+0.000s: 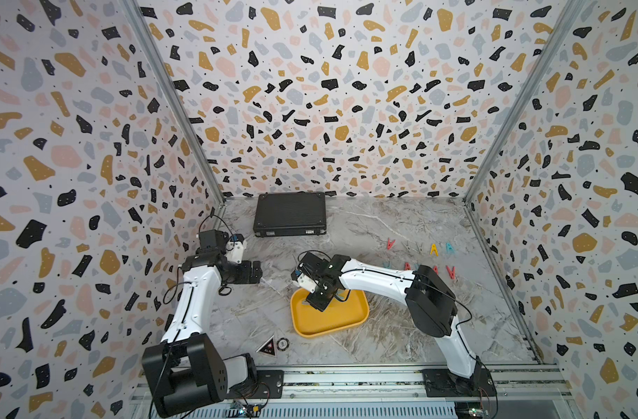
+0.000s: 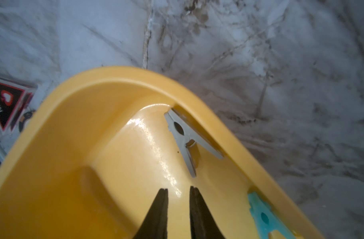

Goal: Take the clothespins out of the storage box
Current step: Pick up the clothespin from the storage box.

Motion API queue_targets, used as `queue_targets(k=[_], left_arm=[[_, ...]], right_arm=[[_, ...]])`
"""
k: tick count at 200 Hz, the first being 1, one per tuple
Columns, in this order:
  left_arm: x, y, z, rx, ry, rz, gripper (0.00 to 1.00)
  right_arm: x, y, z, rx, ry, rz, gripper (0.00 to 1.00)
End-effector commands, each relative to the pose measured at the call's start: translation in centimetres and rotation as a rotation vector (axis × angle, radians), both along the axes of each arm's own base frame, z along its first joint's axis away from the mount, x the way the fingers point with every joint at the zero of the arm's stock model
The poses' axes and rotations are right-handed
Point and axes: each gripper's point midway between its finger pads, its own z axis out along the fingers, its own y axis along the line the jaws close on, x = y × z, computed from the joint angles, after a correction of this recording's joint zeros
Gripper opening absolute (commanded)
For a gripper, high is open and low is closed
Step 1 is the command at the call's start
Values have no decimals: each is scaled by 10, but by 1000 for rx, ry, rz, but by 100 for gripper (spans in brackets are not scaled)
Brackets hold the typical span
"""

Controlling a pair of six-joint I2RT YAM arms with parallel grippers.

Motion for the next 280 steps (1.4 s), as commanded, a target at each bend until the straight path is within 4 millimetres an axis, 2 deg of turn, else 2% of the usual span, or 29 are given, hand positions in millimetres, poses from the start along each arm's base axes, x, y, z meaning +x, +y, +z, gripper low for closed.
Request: queue_targets(k=[1, 91, 93, 97, 121, 155, 182, 221, 252, 280], left_arm=[[1, 1, 0, -8, -13, 7, 100], [1, -1, -1, -19, -12, -2, 100], [1, -1, -1, -19, -13, -4, 100], [1, -1, -1, -20, -12, -3, 100], [1, -3, -1, -26, -14, -11, 100], [1, -4, -2, -33, -13, -18, 100], [1, -5, -1, -38, -13, -22, 100], [0, -6, -2, -43, -11, -27, 100], [1, -6, -4, -44, -7, -28, 99], [0, -6, -4, -45, -4, -29, 99]], right_arm=[[3, 6, 9, 5, -23, 17, 24], [6, 9, -13, -19, -10, 11, 24], [5, 10, -13, -18, -11, 12, 24], [-8, 15, -14, -19, -11, 40, 24], [-9, 14, -20, -27, -8, 38, 22], [-10, 13, -20, -28, -12, 36, 23], [-10, 13, -23, -27, -14, 30, 30], [-5, 14, -13, -5, -48, 16, 32], [-5, 19, -4, 31, -53, 18, 32], [-10, 20, -12, 21, -26, 28, 29]])
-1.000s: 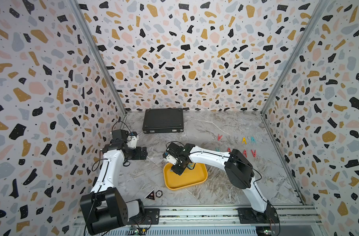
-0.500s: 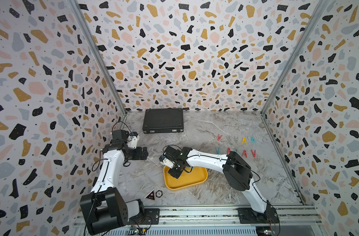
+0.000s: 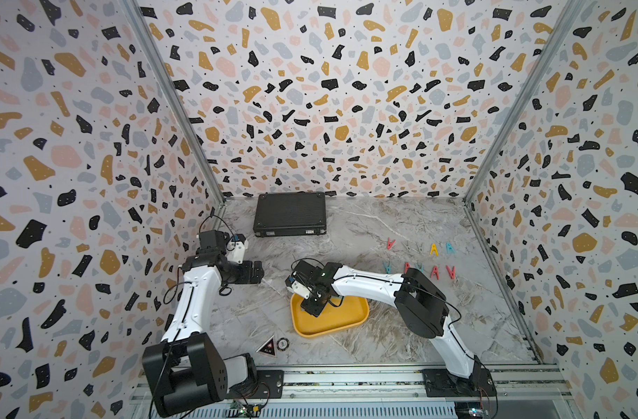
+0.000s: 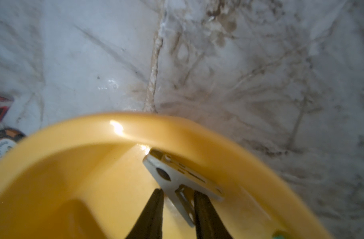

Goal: Take the clothespins out of the storage box
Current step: Pick up the clothespin from the storage box.

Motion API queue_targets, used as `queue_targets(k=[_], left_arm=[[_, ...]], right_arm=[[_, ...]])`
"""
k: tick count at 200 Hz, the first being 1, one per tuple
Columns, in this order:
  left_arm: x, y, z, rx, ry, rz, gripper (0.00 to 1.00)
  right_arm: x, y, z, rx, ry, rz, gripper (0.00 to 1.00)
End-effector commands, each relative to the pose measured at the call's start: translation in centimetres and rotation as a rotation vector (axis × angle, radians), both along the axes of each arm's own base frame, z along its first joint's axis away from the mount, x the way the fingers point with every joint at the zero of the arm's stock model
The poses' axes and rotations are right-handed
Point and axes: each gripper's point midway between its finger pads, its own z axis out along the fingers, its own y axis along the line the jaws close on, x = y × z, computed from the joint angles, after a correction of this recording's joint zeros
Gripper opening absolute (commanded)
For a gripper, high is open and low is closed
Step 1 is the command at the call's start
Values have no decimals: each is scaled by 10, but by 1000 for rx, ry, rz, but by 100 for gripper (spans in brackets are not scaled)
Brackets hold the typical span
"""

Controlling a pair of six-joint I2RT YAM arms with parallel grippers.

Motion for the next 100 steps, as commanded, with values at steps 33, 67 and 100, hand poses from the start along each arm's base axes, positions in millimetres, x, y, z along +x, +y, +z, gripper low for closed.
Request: queue_targets(k=[33, 67, 100], left_arm=[[0, -1, -3, -11, 0, -9, 99], [1, -2, -5, -20, 7, -12, 99], [0, -4, -5, -30, 9, -21, 99]], right_arm=[[-7, -6, 2, -7, 12, -2, 23], [-9, -10, 15, 13, 4, 4, 12], [-12, -10, 43, 59, -7, 15, 2]])
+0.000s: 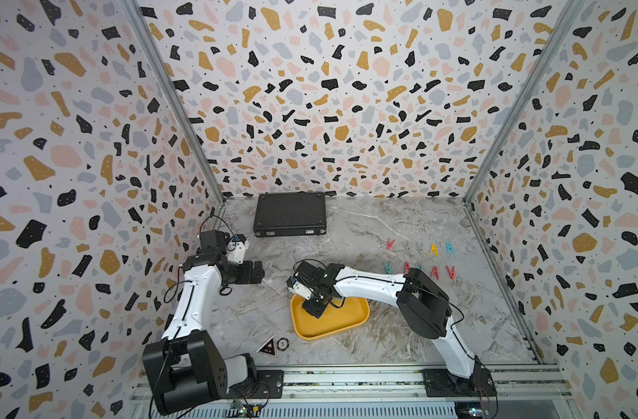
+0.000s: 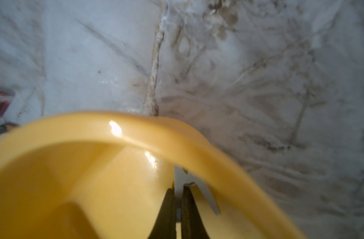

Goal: Take the clothespins out of the storage box
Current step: Pick up the clothespin from the storage box.

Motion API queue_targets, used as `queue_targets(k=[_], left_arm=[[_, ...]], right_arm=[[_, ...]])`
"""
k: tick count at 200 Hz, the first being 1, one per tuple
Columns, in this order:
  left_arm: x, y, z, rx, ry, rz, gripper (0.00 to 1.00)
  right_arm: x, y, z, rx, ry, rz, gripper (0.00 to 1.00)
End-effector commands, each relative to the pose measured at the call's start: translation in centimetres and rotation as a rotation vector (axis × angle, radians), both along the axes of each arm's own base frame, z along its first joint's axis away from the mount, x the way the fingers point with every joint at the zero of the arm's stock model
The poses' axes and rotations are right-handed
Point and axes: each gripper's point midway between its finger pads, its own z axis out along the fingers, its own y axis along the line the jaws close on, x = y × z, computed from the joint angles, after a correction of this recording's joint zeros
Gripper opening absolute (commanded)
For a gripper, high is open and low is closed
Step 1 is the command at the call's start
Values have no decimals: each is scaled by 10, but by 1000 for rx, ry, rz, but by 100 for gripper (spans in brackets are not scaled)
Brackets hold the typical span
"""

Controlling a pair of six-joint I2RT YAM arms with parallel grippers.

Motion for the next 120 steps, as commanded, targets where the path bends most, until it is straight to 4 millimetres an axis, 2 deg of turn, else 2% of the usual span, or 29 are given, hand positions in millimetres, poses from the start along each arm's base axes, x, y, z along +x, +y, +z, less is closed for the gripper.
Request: queue_targets(k=[1, 48, 82, 86, 106, 120], left_arm=[[-1, -2, -2, -17, 1, -17, 99], [-1, -10, -1, -57, -2, -44, 99], [-5, -28, 4, -146, -1, -106, 99], [-6, -30, 4, -155, -1, -111, 99], [-6, -37, 9, -196, -9, -135, 99], [-7, -42, 11, -224, -13, -150, 99]], right_arm=[[-8, -4, 44, 54, -13, 13, 2], [-8, -17, 99, 134, -80, -18, 0], [-6, -43, 132, 187, -95, -102, 0], [7, -54, 134, 188, -96, -152, 0], [25, -88, 141, 197, -95, -278, 0], [35, -118, 138, 180, -99, -366, 0]])
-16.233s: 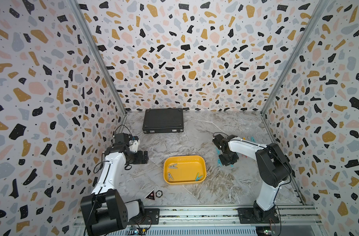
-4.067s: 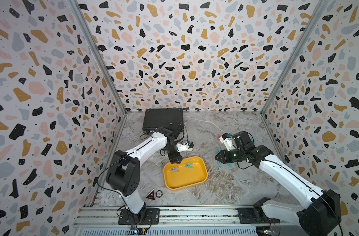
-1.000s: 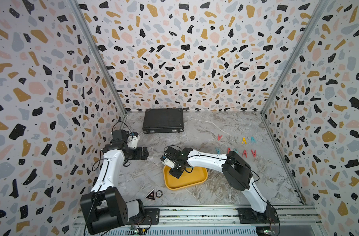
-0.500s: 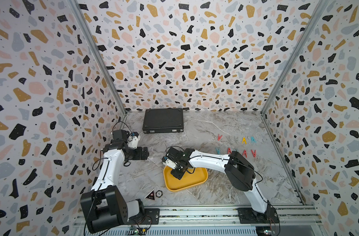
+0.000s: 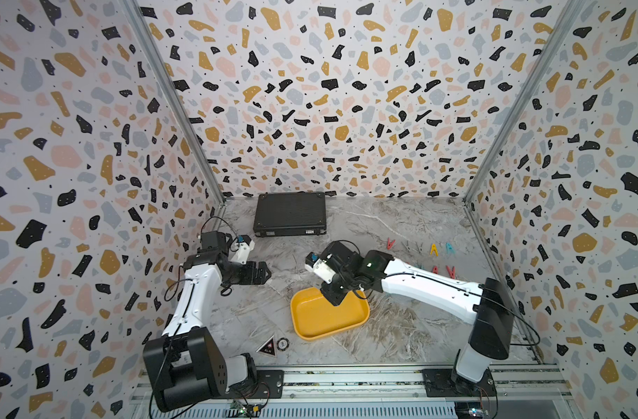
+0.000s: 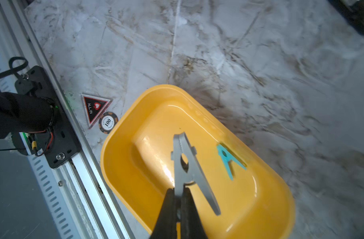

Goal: Take the clothespins out of the storage box
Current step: Pick up the clothespin from the storage box, then place the clothespin at the center of the board.

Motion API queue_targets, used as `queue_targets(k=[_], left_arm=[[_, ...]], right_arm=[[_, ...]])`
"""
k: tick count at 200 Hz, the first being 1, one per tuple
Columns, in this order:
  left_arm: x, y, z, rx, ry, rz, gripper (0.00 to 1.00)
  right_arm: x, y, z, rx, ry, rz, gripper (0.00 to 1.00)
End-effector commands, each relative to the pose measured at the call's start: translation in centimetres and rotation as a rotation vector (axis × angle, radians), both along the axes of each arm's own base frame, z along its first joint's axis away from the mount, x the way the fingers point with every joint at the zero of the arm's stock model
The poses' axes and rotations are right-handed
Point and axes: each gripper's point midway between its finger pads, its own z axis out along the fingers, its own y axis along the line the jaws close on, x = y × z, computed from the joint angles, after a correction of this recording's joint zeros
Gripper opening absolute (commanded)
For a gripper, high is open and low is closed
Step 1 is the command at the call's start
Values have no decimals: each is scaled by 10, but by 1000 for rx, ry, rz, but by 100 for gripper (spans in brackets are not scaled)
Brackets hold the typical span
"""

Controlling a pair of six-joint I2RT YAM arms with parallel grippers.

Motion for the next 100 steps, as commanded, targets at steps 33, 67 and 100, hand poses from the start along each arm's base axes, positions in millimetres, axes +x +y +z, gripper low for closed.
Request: queue_targets(k=[33, 67, 100], left_arm=[[-4, -27, 13, -133, -19, -93, 99], [-6, -32, 12, -135, -9, -116, 99], [-6, -32, 10, -128, -5, -119, 99]], right_arm=[[40, -127, -19, -31, 106, -425, 0], [46, -207, -42, -72, 182, -642, 0], [45, -271, -67, -110, 259, -822, 0]])
